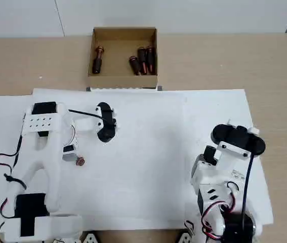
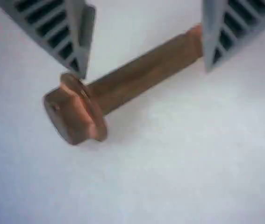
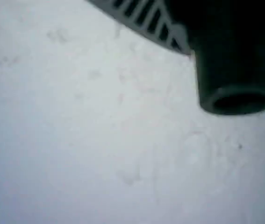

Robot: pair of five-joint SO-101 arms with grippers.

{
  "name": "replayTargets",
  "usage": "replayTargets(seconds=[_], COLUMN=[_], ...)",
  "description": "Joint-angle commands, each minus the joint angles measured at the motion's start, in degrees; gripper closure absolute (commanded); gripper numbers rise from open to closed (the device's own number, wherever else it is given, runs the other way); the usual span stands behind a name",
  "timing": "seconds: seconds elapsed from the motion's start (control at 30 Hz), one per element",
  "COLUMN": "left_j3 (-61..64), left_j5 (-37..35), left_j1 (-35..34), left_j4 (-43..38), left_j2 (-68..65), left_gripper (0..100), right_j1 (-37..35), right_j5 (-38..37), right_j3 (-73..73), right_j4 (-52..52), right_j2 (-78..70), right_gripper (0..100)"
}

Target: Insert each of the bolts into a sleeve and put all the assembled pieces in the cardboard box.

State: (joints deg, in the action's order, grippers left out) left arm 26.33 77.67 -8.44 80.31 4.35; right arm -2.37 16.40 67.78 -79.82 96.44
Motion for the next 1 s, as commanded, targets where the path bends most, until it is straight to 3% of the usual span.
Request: replayTargets(seconds=[0.0, 0.63, 0.97], left_j3=[-0.4, 0.2, 0.2], left_j5=[8.6, 10.4, 10.4], left_j1=[-0.2, 0.4, 3.0], left_j4=[-0.4, 1.0, 1.0], left_j2=[-0.9, -6.3, -7.6], left_gripper=[84, 84, 93], right_j1=[0.7, 0.7, 0.7], right_j5=[-0.4, -0.4, -0.4], right_j3=[-0.4, -0.4, -0.4], right_j4=[1.5, 1.5, 1.5], right_j2=[0.5, 0.5, 0.5], right_gripper=[99.5, 99.5, 99.5])
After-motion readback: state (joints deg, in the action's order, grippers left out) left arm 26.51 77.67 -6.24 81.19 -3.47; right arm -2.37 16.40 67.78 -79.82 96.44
